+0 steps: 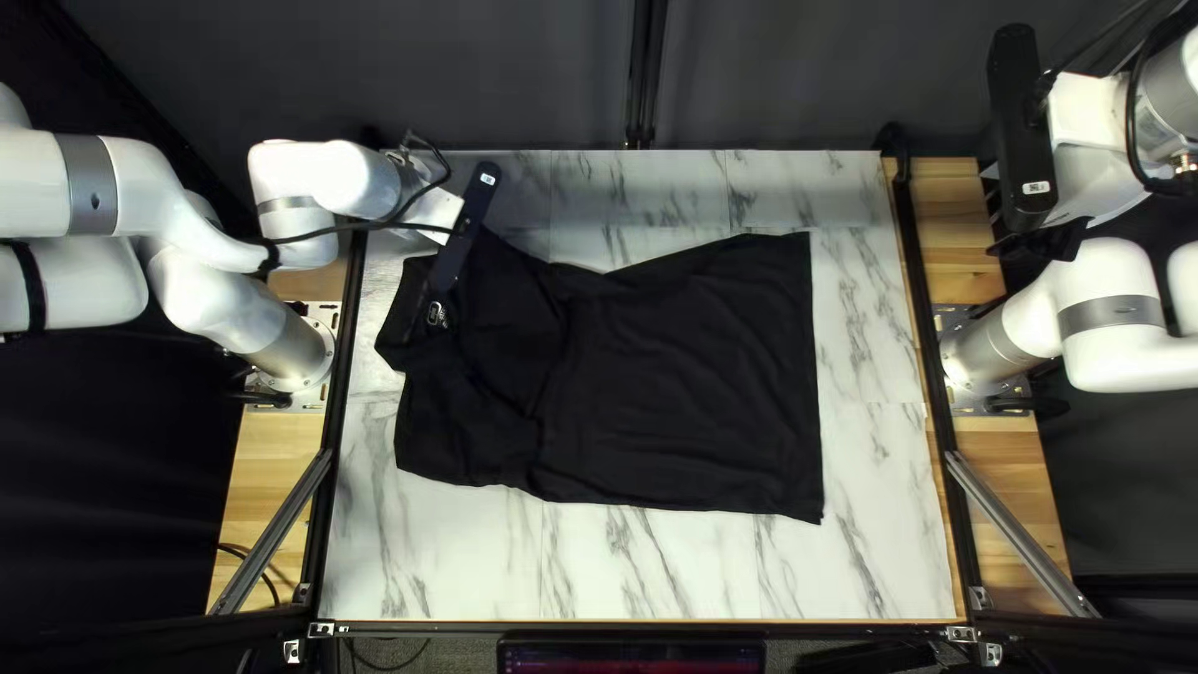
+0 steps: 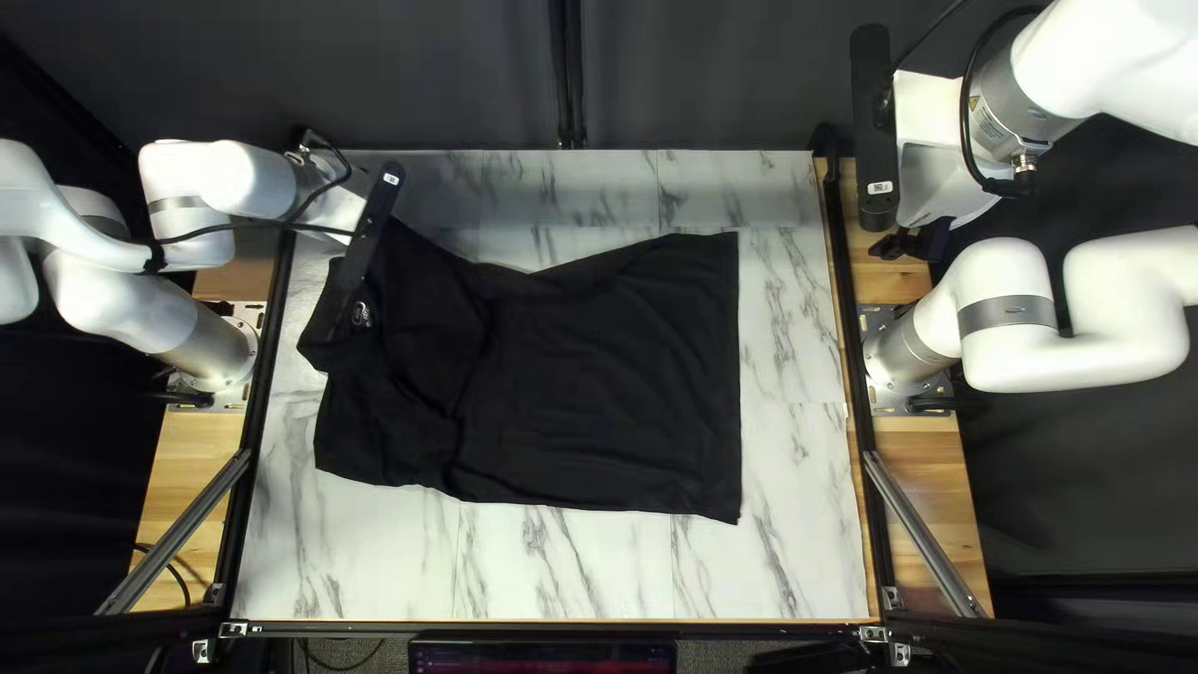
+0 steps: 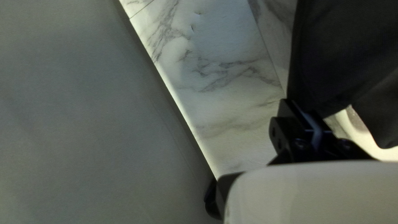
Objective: Fold t-shirt
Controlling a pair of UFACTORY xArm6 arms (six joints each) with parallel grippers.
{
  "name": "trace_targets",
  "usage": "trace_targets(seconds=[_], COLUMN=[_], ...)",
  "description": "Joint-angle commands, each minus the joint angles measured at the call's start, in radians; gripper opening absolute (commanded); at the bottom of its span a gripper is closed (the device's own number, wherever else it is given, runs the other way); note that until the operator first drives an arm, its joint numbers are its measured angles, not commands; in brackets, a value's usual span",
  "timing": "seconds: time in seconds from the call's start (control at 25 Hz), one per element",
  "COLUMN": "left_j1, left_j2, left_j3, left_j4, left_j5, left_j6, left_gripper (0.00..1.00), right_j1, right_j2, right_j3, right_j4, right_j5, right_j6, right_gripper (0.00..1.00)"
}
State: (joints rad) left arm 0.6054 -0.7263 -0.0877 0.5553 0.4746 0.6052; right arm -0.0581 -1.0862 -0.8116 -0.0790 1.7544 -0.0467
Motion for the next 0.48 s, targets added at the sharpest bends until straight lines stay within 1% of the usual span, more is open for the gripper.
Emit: trace_targets(seconds=[0.04, 0.08, 0.12, 0.24, 0.32, 0.36, 0.4, 0.44, 0.48], left_j1=[-0.01, -0.02, -0.023, -0.042, -0.078, -0.123, -0.152, -0.191, -0.253], left_j2=[0.031, 0.027, 0.025, -0.036, -0.085, -0.114, -0.124, -0.121, -0.106], left_j3=[-0.016, -0.021, -0.023, -0.02, -0.02, -0.028, -0.036, -0.053, -0.083], left_j4=[0.024, 0.017, 0.015, -0.022, -0.038, -0.043, -0.043, -0.039, -0.03], left_j5=[0.001, 0.021, 0.029, 0.093, 0.148, 0.191, 0.213, 0.237, 0.268], left_j6=[-0.046, -0.05, -0.05, -0.024, -0.028, -0.05, -0.067, -0.096, -0.144], left_gripper=[0.22, 0.97, 1.0, 1.0, 1.0, 1.0, 1.0, 1.0, 1.0], right_j1=[0.0, 0.0, 0.0, 0.0, 0.0, 0.0, 0.0, 0.0, 0.0], right_j2=[0.0, 0.0, 0.0, 0.0, 0.0, 0.0, 0.0, 0.0, 0.0], right_j3=[0.0, 0.0, 0.0, 0.0, 0.0, 0.0, 0.0, 0.0, 0.0], right_j4=[0.0, 0.0, 0.0, 0.0, 0.0, 0.0, 0.0, 0.0, 0.0], right_j5=[0.0, 0.0, 0.0, 0.0, 0.0, 0.0, 0.0, 0.0, 0.0], right_j6=[0.0, 0.0, 0.0, 0.0, 0.0, 0.0, 0.0, 0.0, 0.0], right_gripper=[1.0, 1.0, 1.0, 1.0, 1.0, 1.0, 1.0, 1.0, 1.0])
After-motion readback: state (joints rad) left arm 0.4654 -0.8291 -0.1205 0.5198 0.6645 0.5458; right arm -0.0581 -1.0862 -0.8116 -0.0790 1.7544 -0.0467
